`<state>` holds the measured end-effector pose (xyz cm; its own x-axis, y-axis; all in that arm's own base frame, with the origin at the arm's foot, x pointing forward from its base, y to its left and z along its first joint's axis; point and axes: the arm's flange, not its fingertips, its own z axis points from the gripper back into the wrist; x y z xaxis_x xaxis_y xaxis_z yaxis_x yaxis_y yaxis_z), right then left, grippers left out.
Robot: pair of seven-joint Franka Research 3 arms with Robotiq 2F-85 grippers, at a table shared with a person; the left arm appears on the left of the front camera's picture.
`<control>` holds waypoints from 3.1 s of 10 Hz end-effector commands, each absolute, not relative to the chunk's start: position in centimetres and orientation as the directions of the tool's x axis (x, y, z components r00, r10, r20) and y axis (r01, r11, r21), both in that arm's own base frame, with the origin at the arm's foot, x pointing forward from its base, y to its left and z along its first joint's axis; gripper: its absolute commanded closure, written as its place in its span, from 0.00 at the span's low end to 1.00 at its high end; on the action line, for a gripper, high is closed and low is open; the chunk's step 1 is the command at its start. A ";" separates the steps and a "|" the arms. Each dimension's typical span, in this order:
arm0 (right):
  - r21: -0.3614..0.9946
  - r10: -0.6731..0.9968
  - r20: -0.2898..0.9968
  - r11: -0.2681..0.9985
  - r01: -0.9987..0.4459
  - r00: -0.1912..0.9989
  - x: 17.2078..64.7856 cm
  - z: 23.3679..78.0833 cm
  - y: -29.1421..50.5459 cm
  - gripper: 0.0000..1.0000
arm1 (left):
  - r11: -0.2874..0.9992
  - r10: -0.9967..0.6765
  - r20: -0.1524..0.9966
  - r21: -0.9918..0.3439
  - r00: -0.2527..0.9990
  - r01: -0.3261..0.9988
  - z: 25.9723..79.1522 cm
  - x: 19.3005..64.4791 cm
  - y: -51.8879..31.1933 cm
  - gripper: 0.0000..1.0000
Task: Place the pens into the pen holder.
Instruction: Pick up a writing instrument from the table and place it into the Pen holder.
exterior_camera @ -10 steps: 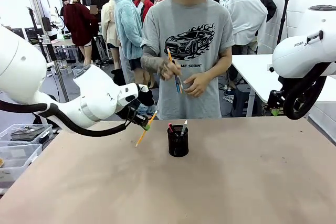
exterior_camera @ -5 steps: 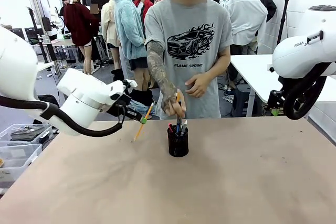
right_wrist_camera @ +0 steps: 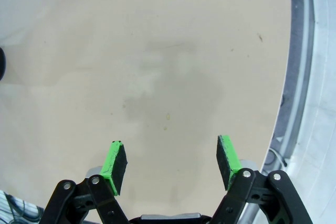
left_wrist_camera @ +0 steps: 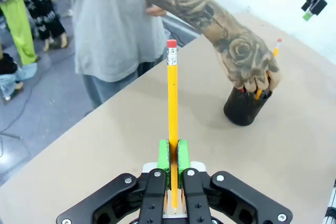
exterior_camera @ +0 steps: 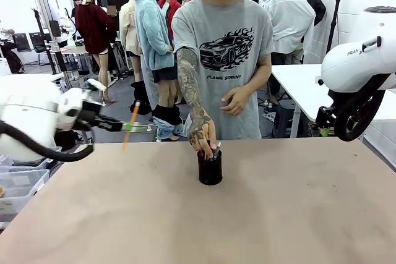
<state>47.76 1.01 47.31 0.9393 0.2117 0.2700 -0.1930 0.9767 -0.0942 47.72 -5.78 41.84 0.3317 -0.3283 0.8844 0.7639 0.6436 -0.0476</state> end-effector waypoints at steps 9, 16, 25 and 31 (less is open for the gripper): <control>-0.123 0.207 0.261 0.976 -0.180 0.943 47.6 47.1 1.2 0.14 | 0.297 -0.141 0.988 -0.017 0.061 0.955 43.3 49.6 -17.6 1.00; -0.123 0.207 0.261 0.976 -0.180 0.943 47.6 47.1 1.2 0.14 | 0.280 -0.209 0.972 -0.050 0.112 0.959 42.5 50.0 -24.0 1.00; -0.123 0.207 0.261 0.976 -0.180 0.943 47.6 47.1 1.2 0.14 | 0.145 -0.217 0.971 -0.068 0.099 0.987 37.4 53.6 -29.7 1.00; -0.123 0.207 0.261 0.976 -0.180 0.943 47.6 47.1 1.2 0.14 | 0.143 -0.243 0.963 -0.081 0.115 0.986 34.0 54.0 -29.5 1.00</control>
<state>47.75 1.08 47.31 0.9390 0.2130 0.2700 -0.1944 0.9764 -0.0941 53.53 -29.19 34.61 0.1407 -0.2243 0.9643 0.9831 0.1473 -0.1091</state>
